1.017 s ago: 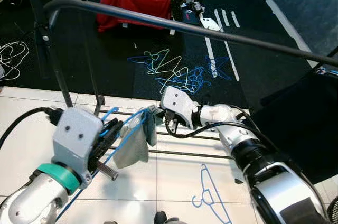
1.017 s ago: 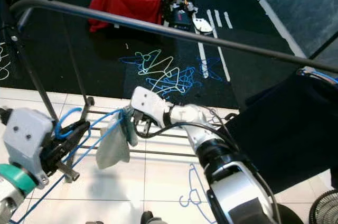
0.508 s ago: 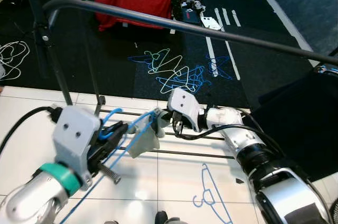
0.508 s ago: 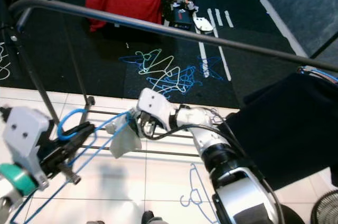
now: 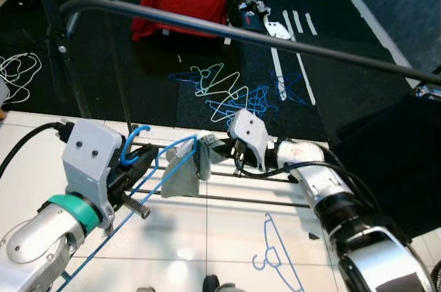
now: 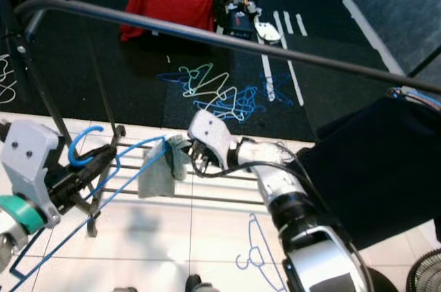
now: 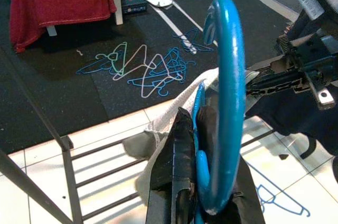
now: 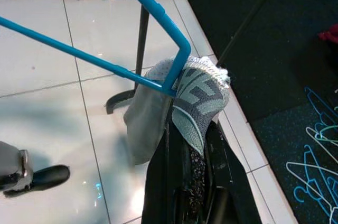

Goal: Hang hanger

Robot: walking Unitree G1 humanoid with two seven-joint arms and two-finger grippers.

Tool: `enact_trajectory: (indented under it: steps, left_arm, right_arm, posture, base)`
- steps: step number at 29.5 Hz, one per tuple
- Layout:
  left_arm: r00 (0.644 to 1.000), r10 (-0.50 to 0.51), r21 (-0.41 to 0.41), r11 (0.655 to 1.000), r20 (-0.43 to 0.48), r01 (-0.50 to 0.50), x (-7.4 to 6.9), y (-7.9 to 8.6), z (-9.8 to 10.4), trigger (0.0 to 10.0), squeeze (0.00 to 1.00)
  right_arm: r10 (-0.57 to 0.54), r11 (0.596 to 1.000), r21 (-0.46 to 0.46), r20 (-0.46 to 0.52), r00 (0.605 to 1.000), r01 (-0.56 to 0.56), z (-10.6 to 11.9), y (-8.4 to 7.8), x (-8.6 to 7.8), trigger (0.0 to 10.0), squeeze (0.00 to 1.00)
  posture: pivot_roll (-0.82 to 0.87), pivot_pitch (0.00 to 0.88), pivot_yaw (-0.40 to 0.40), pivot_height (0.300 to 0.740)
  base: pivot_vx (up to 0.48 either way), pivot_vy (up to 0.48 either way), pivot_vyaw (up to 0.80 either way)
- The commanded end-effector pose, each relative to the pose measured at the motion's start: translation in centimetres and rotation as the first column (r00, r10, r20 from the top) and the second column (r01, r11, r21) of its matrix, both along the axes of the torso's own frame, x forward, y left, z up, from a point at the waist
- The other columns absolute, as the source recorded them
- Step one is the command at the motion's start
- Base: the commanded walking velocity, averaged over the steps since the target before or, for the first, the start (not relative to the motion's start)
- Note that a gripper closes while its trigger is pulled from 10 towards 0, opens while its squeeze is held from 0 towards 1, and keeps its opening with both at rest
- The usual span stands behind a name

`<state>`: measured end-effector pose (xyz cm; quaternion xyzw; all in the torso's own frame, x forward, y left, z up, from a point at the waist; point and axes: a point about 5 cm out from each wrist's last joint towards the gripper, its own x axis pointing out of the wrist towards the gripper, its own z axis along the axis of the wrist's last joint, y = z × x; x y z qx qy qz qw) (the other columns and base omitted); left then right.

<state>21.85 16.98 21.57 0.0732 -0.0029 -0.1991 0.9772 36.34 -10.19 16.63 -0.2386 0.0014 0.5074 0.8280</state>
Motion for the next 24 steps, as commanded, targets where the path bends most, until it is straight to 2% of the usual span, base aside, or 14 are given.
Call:
enact_trajectory:
  steps: [1, 4, 6, 9, 10, 11, 13, 14, 15, 16, 17, 19, 22, 24]
  left_arm:
    - [1.0, 0.008, 0.006, 1.0, -0.007, -0.008, 0.1, 0.1, -0.3, 10.0, 0.0]
    - [1.0, 0.011, 0.007, 1.0, -0.005, -0.011, 0.3, 0.2, -0.3, 10.0, 0.0]
    - [1.0, 0.022, -0.018, 1.0, -0.01, -0.022, 0.2, 1.1, 0.0, 10.0, 0.0]
    - [1.0, 0.025, -0.027, 0.999, -0.012, -0.026, 0.1, 1.4, 0.1, 10.0, 0.0]
    - [1.0, 0.0, -0.034, 0.999, -0.022, -0.001, -0.2, 1.4, 0.1, 10.0, 0.0]
    - [0.997, -0.07, -0.048, 0.997, -0.043, 0.067, -0.7, 0.7, -0.1, 10.0, 0.0]
    - [0.997, -0.07, -0.048, 0.997, -0.043, 0.067, -0.7, 0.7, -0.1, 10.0, 0.0]
    - [0.991, -0.118, -0.062, 0.992, -0.057, 0.115, -1.0, 0.0, -0.3, 10.0, 0.0]
    - [0.991, -0.118, -0.062, 0.992, -0.057, 0.115, -1.0, 0.0, -0.3, 10.0, 0.0]
    - [0.99, -0.135, -0.067, 0.989, -0.052, 0.131, -1.0, -0.7, -0.5, 10.0, 0.0]
    - [0.99, -0.135, -0.067, 0.989, -0.052, 0.131, -1.0, -0.7, -0.5, 10.0, 0.0]
    - [0.997, -0.071, -0.05, 0.996, 0.0, 0.071, -0.4, -1.3, -0.4, 10.0, 0.0]
    - [0.999, -0.048, -0.046, 0.998, 0.015, 0.049, -0.2, -1.4, -0.4, 10.0, 0.0]
    - [0.999, -0.02, -0.046, 0.999, 0.035, 0.022, 0.2, -1.6, -0.6, 10.0, 0.0]
  right_arm:
    - [-0.02, 1.0, 0.021, -0.018, 1.0, 0.02, -0.3, -0.7, -0.2, 10.0, 0.0]
    - [-0.024, 0.999, 0.035, -0.022, 0.999, 0.025, -0.4, -0.6, -0.3, 10.0, 0.0]
    - [-0.034, 0.999, 0.036, -0.026, 0.999, 0.035, -0.7, -0.7, -0.5, 10.0, 0.0]
    - [-0.038, 0.999, 0.037, -0.028, 0.999, 0.039, -0.8, -0.8, -0.5, 10.0, 0.0]
    - [-0.047, 0.998, 0.035, -0.03, 0.998, 0.048, -0.9, -0.9, -0.5, 10.0, 0.0]
    - [-0.06, 0.998, 0.031, -0.03, 0.998, 0.061, -0.9, -1.0, -0.4, 10.0, 0.0]
    - [-0.06, 0.998, 0.031, -0.03, 0.998, 0.061, -0.9, -1.0, -0.4, 10.0, 0.0]
    - [-0.077, 0.997, 0.026, -0.028, 0.997, 0.078, -0.9, -1.1, -0.2, 10.0, 0.0]
    - [-0.077, 0.997, 0.026, -0.028, 0.997, 0.078, -0.9, -1.1, -0.2, 10.0, 0.0]
    - [-0.096, 0.995, 0.018, -0.025, 0.995, 0.096, -0.9, -1.1, 0.0, 10.0, 0.0]
    - [-0.096, 0.995, 0.018, -0.025, 0.995, 0.096, -0.9, -1.1, 0.0, 10.0, 0.0]
    - [-0.113, 0.994, 0.009, -0.018, 0.993, 0.113, -0.9, -1.4, 0.1, 10.0, 0.0]
    - [-0.116, 0.993, 0.006, -0.012, 0.993, 0.116, -0.9, -1.5, 0.0, 10.0, 0.0]
    - [-0.15, 0.988, 0.039, 0.007, 0.989, 0.15, -0.6, -1.9, 0.0, 10.0, 0.0]
  posture:
    - [0.08, 0.114, -0.073, 0.74]
    - [0.08, 0.108, -0.064, 0.74]
    - [0.07, 0.103, -0.038, 0.74]
    - [0.07, 0.103, -0.038, 0.74]
    - [0.07, 0.103, -0.035, 0.74]
    - [0.07, 0.097, -0.034, 0.74]
    - [0.07, 0.097, -0.034, 0.74]
    - [0.07, 0.096, -0.034, 0.74]
    - [0.07, 0.096, -0.034, 0.74]
    - [0.06, 0.09, -0.035, 0.74]
    - [0.06, 0.09, -0.035, 0.74]
    - [0.07, 0.072, -0.034, 0.74]
    - [0.07, 0.072, -0.034, 0.74]
    - [0.06, 0.041, -0.011, 0.74]
  base:
    - [0.0, 0.0, 0.0]
    - [0.0, 0.0, 0.0]
    - [0.0, 0.0, 0.0]
    - [0.0, 0.0, 0.0]
    - [0.0, 0.0, 0.0]
    - [0.0, 0.0, 0.0]
    - [0.0, 0.0, 0.0]
    - [0.0, 0.0, 0.0]
    - [0.0, 0.0, 0.0]
    - [0.0, 0.0, 0.0]
    - [0.0, 0.0, 0.0]
    - [0.0, 0.0, 0.0]
    - [0.0, 0.0, 0.0]
    - [0.0, 0.0, 0.0]
